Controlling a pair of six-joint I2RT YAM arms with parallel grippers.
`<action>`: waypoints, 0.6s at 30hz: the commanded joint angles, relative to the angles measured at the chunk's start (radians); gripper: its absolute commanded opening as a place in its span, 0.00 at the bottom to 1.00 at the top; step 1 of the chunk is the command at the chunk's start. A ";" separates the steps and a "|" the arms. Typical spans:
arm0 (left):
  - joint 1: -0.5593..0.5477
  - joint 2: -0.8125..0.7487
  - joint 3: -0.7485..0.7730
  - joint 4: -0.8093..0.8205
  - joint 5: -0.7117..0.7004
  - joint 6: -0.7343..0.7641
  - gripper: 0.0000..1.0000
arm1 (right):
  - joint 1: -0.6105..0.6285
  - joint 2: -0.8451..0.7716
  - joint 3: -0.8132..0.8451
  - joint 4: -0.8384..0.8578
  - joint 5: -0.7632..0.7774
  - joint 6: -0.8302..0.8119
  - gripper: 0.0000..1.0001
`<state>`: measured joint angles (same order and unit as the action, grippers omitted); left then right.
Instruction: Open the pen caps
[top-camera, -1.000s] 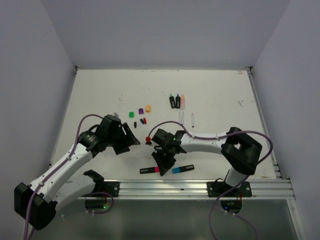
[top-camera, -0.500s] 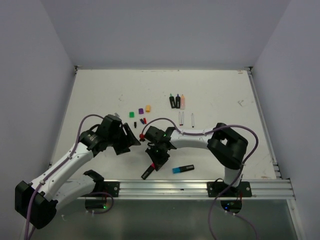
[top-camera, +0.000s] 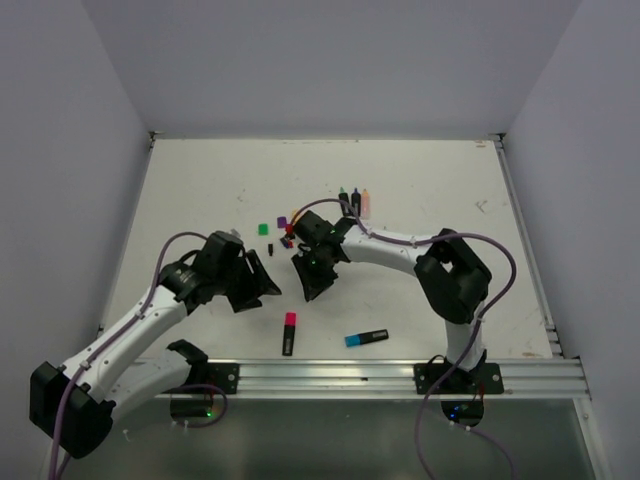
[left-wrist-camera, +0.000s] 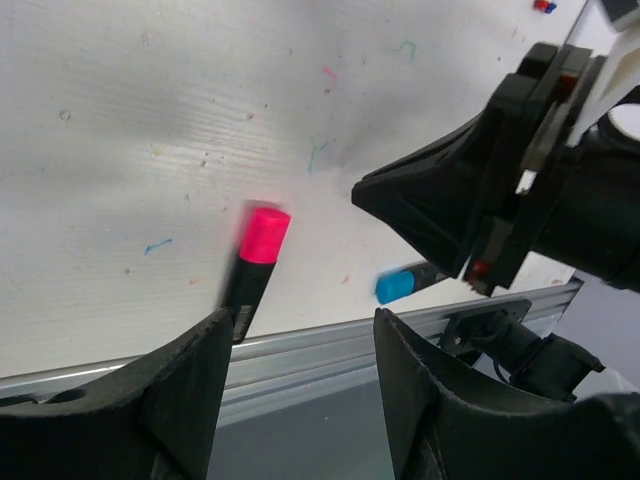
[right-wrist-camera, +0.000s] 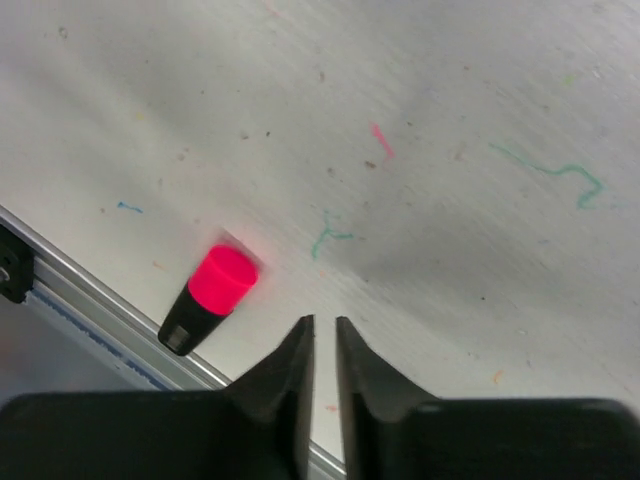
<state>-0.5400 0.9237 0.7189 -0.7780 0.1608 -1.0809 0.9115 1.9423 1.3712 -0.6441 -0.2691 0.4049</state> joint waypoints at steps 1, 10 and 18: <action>-0.005 0.029 -0.036 -0.018 0.088 0.024 0.61 | -0.016 -0.065 0.029 -0.072 -0.010 0.017 0.23; -0.135 0.110 -0.050 -0.033 0.031 -0.028 0.66 | -0.054 -0.115 0.077 -0.115 -0.079 0.107 0.41; -0.255 0.208 -0.050 -0.010 -0.047 -0.025 0.63 | -0.249 -0.285 -0.047 -0.114 -0.090 0.170 0.42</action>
<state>-0.7734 1.1213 0.6727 -0.7937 0.1440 -1.0920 0.7525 1.7695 1.3697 -0.7364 -0.3405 0.5259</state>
